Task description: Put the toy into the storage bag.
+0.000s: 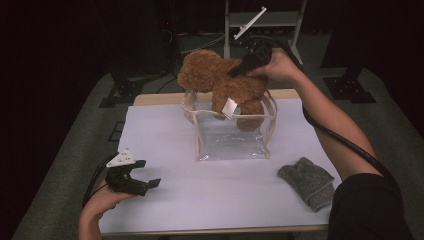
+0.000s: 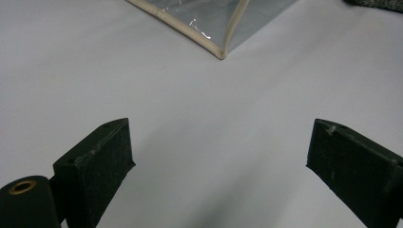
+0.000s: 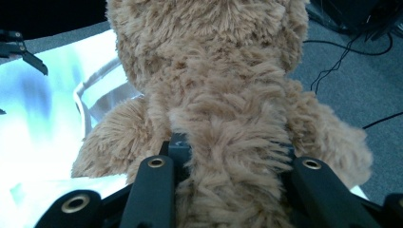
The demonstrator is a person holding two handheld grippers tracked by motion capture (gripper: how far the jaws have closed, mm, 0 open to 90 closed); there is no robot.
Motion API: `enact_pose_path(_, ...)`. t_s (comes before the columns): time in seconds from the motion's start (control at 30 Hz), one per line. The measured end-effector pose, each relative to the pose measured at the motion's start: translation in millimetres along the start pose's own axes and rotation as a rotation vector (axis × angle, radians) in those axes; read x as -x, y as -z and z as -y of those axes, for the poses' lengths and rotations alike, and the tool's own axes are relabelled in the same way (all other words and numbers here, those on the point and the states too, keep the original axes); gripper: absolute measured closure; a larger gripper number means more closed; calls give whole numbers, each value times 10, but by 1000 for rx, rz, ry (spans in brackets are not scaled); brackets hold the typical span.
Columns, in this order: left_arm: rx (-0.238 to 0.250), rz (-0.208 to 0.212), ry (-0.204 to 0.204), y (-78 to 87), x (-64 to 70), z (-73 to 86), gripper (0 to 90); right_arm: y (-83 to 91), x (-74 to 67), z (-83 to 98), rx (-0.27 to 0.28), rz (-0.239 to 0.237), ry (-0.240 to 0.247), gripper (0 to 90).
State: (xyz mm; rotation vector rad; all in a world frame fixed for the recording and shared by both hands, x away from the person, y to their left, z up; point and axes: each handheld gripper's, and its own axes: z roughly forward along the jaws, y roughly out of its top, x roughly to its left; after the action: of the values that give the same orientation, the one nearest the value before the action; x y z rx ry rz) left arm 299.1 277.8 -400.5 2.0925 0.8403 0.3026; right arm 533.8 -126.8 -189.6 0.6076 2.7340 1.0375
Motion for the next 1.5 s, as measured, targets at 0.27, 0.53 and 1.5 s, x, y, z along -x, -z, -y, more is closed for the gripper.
enact_pose_path(0.27, -7, 6, -7, -25, 15, -11, 70, -71, -41, 237, -23, -18, -22, 644)
enact_pose_path(0.53, -4, 2, -8, -16, 17, -8, 70, -172, -63, 363, -55, -29, -27, 644)
enact_pose_path(1.5, -11, 12, -15, -31, 34, -24, 70, -282, -322, 640, -137, -128, -3, 644)
